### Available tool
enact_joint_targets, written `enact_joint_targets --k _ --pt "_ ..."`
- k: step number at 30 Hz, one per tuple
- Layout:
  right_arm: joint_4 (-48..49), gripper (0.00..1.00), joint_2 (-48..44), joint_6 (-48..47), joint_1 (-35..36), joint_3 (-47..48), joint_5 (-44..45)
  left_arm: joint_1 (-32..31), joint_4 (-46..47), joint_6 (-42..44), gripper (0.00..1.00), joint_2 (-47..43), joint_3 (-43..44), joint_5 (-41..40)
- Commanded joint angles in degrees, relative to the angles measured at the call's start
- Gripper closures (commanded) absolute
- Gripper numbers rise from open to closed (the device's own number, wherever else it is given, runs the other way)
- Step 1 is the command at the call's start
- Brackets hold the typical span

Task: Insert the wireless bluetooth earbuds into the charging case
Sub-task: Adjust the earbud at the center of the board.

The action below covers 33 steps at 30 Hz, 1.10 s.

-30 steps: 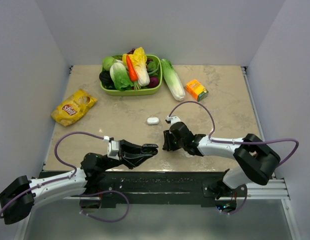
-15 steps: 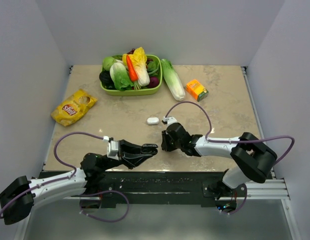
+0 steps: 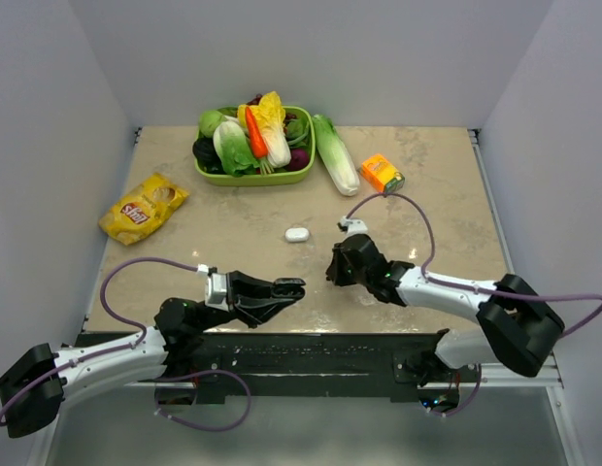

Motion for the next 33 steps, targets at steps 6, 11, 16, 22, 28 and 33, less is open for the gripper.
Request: enact_joint_targets --k 6,11,16,22,28,33 --pt "16.2 1.0 -7.9 23.1 -8.3 -10.5 5.1 -0.4 5.9 -0.6 1.0 0.3 -4.7 -2.2" --pt "19.2 0.71 -2.8 24.7 -8.8 -9.8 3.1 -0.4 7.4 -1.7 1.0 0.6 -5.1 -2.1" --pt "19.4 0.61 0.1 24.2 -8.9 -10.3 0.9 -0.6 8.1 -2.0 1.0 0.6 -5.7 -2.1" --pt "14.6 0.55 -6.0 18.7 -8.8 -11.5 2.3 -0.8 8.6 -2.2 1.0 0.9 -6.1 -2.1" --pt "6.5 0.65 -15.5 14.7 -8.9 -12.5 7.0 -0.8 8.8 -2.3 1.0 0.8 -6.6 -2.8" --pt "-1.3 0.98 -12.9 9.9 -8.9 -7.0 11.4 -0.9 8.9 -2.4 1.0 1.2 -6.6 -2.8"
